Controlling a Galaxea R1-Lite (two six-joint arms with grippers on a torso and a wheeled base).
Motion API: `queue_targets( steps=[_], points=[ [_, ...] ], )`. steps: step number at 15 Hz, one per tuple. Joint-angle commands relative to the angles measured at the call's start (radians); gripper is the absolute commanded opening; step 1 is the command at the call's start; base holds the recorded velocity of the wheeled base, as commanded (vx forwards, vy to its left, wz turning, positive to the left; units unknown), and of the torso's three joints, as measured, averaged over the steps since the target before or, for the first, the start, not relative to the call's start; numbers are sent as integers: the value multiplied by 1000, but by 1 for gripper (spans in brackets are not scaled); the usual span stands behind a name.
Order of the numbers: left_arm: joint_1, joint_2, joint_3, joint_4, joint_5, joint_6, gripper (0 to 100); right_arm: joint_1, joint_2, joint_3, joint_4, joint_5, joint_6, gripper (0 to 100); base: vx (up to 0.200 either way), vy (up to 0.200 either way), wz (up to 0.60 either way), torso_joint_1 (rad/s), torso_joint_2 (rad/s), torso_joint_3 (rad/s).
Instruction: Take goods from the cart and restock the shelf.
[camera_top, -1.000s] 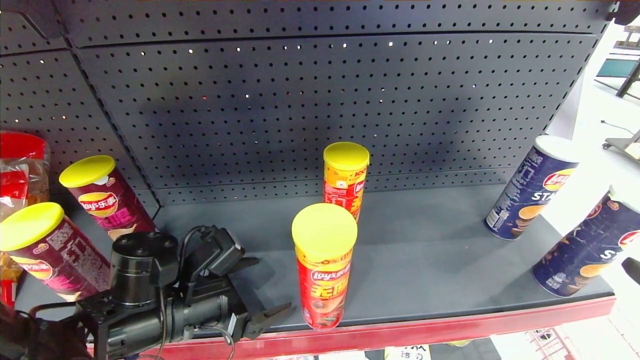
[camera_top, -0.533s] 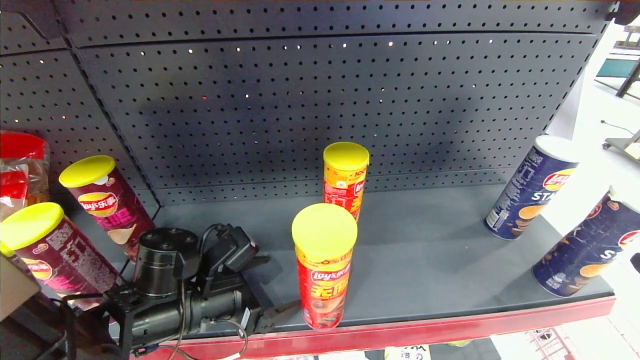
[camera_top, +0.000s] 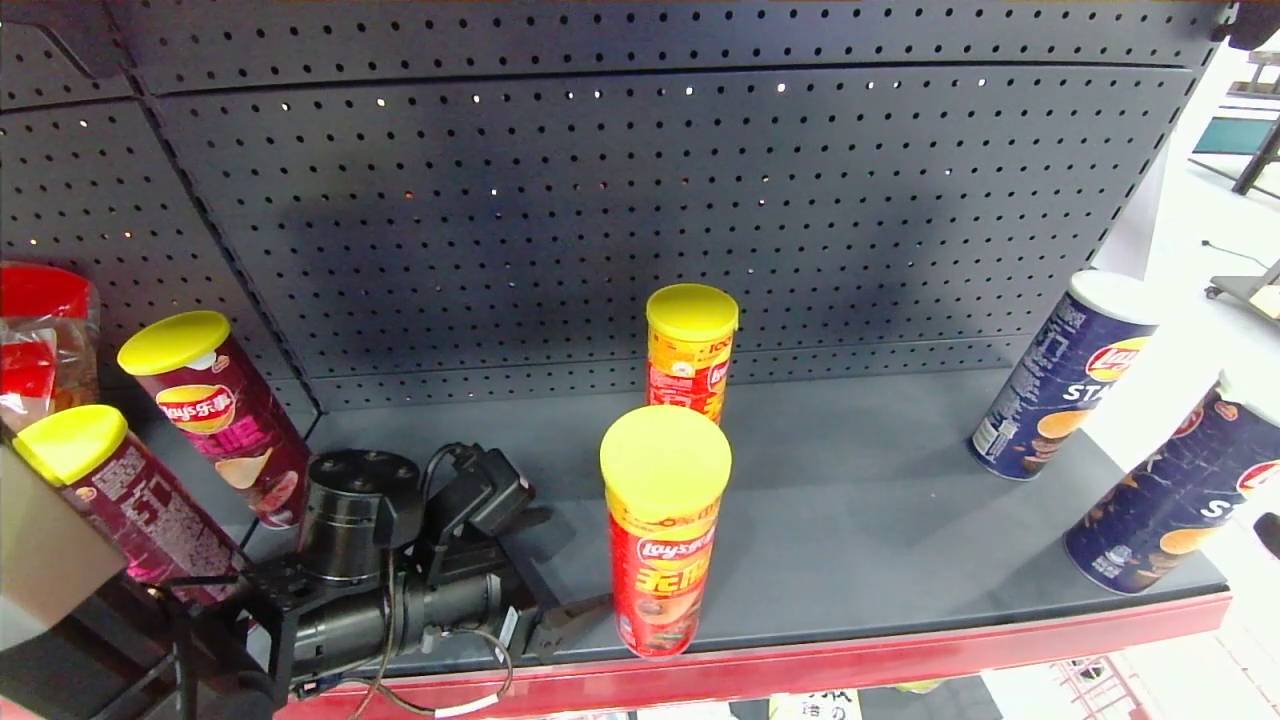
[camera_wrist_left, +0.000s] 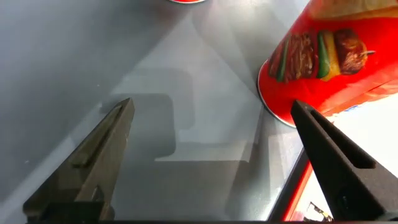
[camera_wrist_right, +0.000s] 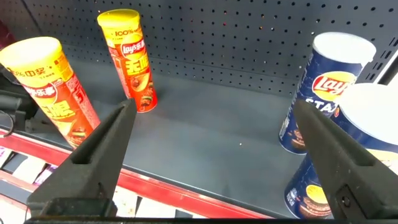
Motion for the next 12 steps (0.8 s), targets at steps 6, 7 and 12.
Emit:
queue_targets(
  steps=[6, 7, 12],
  points=[
    [-12, 29, -25, 0, 0, 0, 100, 1, 4, 1, 1, 0, 0, 100, 0, 0, 0, 0, 0, 0],
    [-12, 33, -31, 0, 0, 0, 100, 1, 6, 1, -1, 0, 0, 100, 0, 0, 0, 0, 0, 0],
    [-13, 49, -53, 0, 0, 1, 100, 1, 6, 1, 13, 0, 0, 100, 0, 0, 0, 0, 0, 0]
  ],
)
